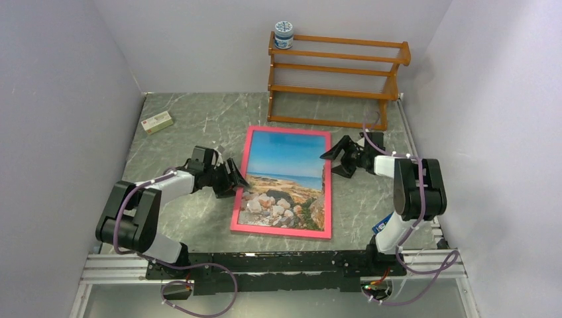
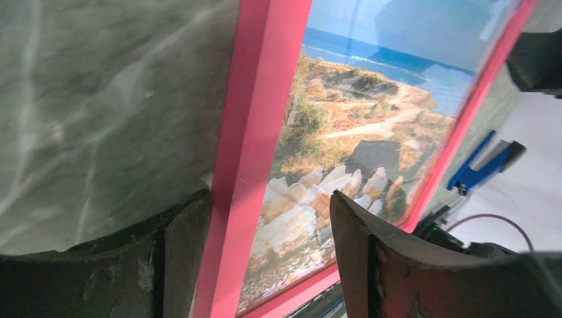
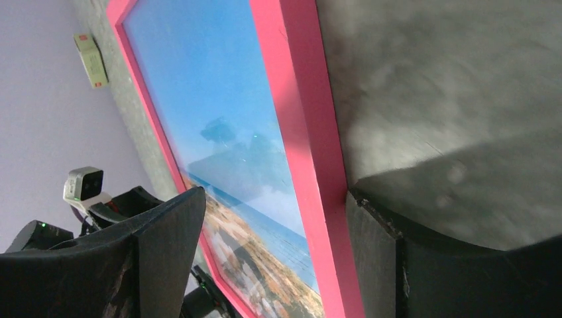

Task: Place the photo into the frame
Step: Adjust the photo frame at the center of the board, then reset both arms

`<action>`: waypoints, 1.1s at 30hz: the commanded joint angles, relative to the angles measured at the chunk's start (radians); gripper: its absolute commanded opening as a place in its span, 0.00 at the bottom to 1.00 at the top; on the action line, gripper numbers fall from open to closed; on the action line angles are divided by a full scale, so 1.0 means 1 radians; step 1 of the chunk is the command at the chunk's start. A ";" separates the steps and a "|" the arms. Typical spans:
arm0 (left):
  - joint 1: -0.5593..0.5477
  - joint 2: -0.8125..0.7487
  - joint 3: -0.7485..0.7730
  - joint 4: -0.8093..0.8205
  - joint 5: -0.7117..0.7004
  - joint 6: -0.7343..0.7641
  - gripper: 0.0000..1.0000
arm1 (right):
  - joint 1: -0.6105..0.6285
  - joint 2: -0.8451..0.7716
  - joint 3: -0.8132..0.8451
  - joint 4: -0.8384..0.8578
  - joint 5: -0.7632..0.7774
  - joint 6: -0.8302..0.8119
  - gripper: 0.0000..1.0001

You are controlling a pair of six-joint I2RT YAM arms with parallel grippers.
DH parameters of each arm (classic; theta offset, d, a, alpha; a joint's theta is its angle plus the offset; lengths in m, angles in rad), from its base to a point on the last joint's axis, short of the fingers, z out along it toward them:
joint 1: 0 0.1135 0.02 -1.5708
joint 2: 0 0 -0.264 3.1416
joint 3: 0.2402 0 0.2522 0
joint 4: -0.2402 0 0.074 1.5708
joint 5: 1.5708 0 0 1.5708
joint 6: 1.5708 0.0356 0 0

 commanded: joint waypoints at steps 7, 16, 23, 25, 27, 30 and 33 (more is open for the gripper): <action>-0.008 -0.127 0.076 -0.392 -0.438 -0.011 0.81 | 0.142 0.084 0.168 -0.060 0.005 -0.014 0.79; -0.006 -0.218 0.294 -0.618 -0.679 0.006 0.94 | 0.138 -0.146 0.342 -0.451 0.461 -0.126 0.83; -0.007 -0.400 0.447 -0.704 -0.634 0.124 0.94 | 0.138 -0.463 0.305 -0.623 0.688 -0.078 0.88; -0.006 -0.462 0.490 -0.728 -0.641 0.153 0.94 | 0.138 -0.556 0.307 -0.675 0.733 -0.062 0.94; -0.007 -0.536 0.516 -0.733 -0.648 0.193 0.94 | 0.138 -0.642 0.328 -0.724 0.777 -0.062 0.98; -0.006 -0.605 0.572 -0.782 -0.678 0.242 0.94 | 0.140 -0.754 0.378 -0.809 0.873 -0.072 0.99; -0.007 -0.647 0.634 -0.845 -0.713 0.268 0.94 | 0.139 -0.840 0.436 -0.894 0.969 -0.091 0.99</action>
